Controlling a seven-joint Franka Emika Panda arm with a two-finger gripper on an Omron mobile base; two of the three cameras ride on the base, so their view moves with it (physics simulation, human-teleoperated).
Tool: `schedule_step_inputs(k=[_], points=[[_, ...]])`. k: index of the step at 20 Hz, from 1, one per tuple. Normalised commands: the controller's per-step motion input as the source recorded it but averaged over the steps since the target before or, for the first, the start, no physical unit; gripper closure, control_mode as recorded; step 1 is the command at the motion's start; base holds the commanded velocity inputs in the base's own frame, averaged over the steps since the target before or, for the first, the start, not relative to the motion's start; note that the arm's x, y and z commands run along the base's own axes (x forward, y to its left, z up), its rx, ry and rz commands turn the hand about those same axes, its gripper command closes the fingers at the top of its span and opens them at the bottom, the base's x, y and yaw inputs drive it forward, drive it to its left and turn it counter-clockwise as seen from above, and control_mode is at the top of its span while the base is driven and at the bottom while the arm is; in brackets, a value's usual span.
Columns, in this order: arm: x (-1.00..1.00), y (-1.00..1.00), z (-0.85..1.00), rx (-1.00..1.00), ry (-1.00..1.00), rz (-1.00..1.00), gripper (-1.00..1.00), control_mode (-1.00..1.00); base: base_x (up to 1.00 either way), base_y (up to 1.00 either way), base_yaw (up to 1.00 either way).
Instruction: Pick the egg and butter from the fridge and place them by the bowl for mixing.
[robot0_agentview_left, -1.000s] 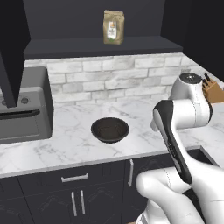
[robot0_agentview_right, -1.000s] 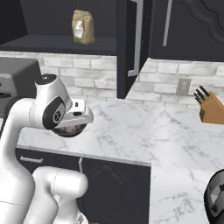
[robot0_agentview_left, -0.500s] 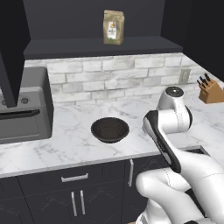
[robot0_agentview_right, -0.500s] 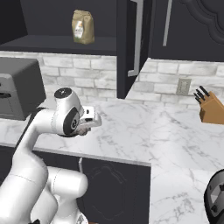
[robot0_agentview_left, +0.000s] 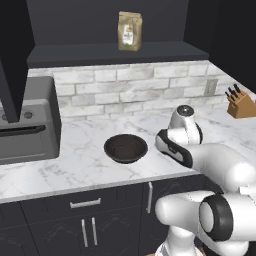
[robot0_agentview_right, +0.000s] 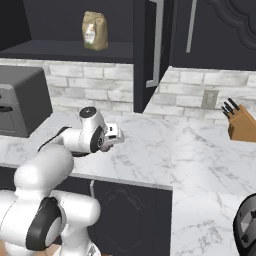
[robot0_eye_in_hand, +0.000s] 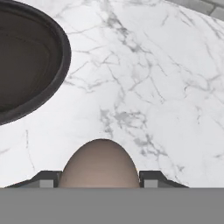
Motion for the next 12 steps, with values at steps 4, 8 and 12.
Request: schedule_step_inputs(k=[4, 8, 12], points=[[0.67, -0.01, -0.50, 0.00, 0.05, 0.05, 1.00, -1.00, 0.00, 0.00, 0.00], [0.50, -0.08, -0.50, 0.00, 0.00, 0.08, 1.00, -1.00, 0.00, 0.00, 0.00], [0.40, -0.09, -0.33, 0.01, 0.00, 0.07, 1.00, -1.00, 0.00, 0.00, 0.00]])
